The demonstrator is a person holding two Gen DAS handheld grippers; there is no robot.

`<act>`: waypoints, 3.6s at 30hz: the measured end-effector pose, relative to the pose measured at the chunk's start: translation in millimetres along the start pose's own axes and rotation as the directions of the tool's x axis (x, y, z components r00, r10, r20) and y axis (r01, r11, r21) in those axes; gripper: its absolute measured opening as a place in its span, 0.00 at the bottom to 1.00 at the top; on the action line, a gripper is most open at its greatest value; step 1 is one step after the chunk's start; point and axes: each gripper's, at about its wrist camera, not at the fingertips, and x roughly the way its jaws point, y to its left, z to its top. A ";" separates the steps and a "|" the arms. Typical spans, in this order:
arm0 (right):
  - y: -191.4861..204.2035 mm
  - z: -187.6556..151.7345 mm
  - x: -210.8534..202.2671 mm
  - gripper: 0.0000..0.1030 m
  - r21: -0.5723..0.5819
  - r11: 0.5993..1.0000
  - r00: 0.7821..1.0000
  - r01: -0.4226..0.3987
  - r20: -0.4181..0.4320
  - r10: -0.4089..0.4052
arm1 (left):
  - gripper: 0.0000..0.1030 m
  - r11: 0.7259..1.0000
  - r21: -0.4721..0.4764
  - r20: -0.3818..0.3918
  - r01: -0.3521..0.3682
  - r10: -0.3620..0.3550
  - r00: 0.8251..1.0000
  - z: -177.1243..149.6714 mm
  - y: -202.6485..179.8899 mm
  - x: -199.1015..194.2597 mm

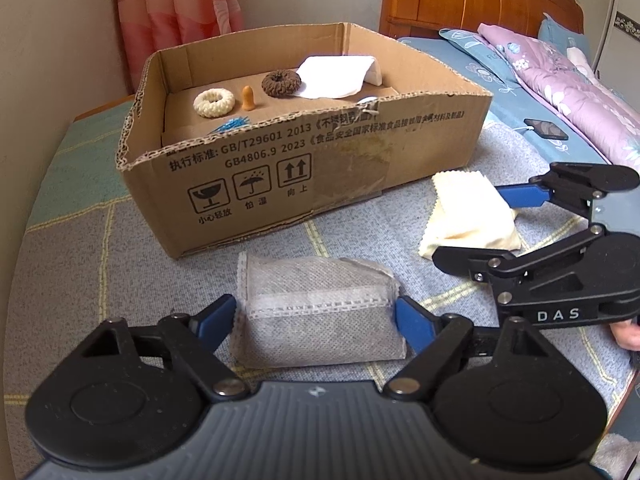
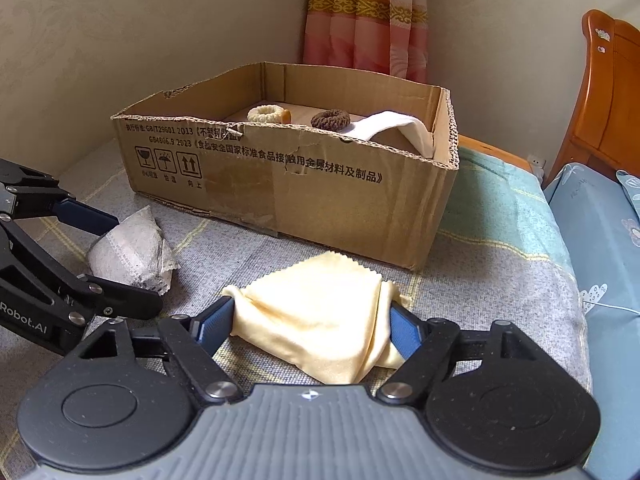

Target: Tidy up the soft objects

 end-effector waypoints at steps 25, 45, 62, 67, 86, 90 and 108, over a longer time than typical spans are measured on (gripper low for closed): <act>2.4 3.8 -30.4 0.34 -0.009 0.999 0.999 0.050 0.010 -0.050 | 0.57 0.999 0.022 0.032 0.044 -0.045 0.998 5.3 -2.8 -21.8; 1.0 22.5 -82.2 0.33 -0.103 0.995 0.998 0.009 0.066 -0.002 | 0.57 0.996 0.081 0.115 0.047 -0.056 0.992 20.4 -13.1 -76.6; 3.4 142.3 -40.4 0.33 -0.147 0.989 0.988 0.001 0.151 0.021 | 0.57 0.999 0.034 0.221 0.016 -0.023 0.975 27.5 17.5 -104.6; 9.3 163.2 -1.2 0.57 -0.123 0.992 0.994 0.004 0.108 0.010 | 0.57 1.000 0.023 0.231 0.016 -0.021 0.973 33.1 28.7 -102.1; 8.8 138.6 -6.2 1.00 0.041 0.995 0.996 0.093 -0.011 -0.093 | 0.57 0.997 0.075 0.203 -0.010 -0.006 0.979 89.7 46.1 -70.9; 5.5 128.0 -11.9 1.00 0.104 0.987 0.993 0.121 -0.023 -0.119 | 0.57 0.996 0.091 0.172 -0.025 0.010 0.985 119.7 45.6 -48.6; -6.5 112.7 -12.3 1.00 0.186 0.974 0.991 0.132 -0.046 -0.125 | 0.78 0.993 0.051 0.067 -0.107 0.104 0.992 212.6 64.4 48.8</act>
